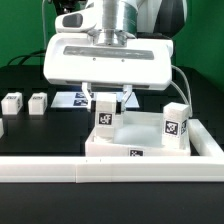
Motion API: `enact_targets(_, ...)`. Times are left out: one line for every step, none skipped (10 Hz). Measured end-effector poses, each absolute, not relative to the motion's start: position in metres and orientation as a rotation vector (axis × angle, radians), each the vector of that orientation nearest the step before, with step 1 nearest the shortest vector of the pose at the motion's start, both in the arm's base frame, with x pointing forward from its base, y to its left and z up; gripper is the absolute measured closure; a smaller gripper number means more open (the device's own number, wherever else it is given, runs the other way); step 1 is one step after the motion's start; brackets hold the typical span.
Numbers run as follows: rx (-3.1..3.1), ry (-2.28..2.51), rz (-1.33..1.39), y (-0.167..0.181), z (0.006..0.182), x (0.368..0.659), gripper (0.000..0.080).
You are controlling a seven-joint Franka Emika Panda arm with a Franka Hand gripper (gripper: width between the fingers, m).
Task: Assemble square table
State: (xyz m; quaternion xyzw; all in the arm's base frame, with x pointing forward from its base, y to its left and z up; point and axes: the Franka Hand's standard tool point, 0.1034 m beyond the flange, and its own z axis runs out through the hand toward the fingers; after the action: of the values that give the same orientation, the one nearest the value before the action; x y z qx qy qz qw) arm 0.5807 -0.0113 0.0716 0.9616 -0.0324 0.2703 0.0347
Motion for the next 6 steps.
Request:
enact_targets(2.962,-0.099,0.817,-0.0109,0.0696,0.5795,0.0354)
enact_targets(2.962,-0.100,0.816,-0.0109,0.0696,0.5794,0.0354)
enact_targets(2.962,-0.100,0.816,-0.0109,0.0695,0.5794,0.0228)
enact_targets(2.962,-0.100,0.815,-0.0109,0.0692,0.5793,0.0166)
enact_targets(2.962,-0.100,0.815,-0.0109,0.0692,0.5792,0.0155)
enact_targets(2.962,-0.100,0.815,-0.0109,0.0691,0.5792,0.0155)
